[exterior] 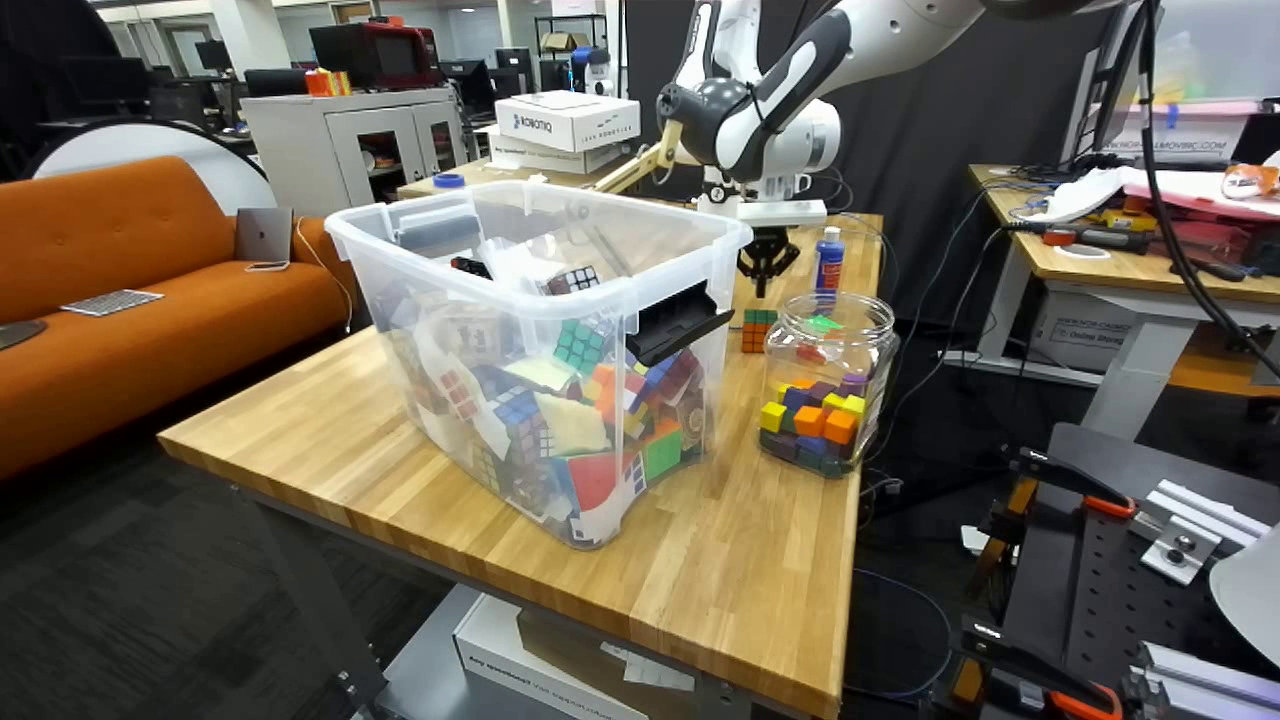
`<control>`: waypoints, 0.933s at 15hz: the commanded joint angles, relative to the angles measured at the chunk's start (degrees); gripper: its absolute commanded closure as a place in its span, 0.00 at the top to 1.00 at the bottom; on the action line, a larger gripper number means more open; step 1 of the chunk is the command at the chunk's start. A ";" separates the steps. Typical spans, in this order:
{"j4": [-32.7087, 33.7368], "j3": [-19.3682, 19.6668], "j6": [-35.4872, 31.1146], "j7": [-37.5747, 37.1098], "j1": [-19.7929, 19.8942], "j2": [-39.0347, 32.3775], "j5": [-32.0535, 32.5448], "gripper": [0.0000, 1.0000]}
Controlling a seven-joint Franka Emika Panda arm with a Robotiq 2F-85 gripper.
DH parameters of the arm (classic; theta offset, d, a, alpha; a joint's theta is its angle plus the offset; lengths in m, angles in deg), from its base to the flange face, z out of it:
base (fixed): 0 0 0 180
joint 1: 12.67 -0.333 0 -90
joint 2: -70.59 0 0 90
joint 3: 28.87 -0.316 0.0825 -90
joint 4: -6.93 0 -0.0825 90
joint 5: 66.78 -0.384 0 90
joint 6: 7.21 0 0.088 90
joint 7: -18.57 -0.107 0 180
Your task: Turn on the lamp
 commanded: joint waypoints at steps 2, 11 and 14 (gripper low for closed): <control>1.16 -0.96 0.87 1.08 0.62 -0.76 -1.35 0.00; 1.44 -0.91 1.49 1.39 0.89 -1.95 -1.20 0.00; 1.29 -0.92 1.66 1.54 0.96 -1.92 -1.13 0.00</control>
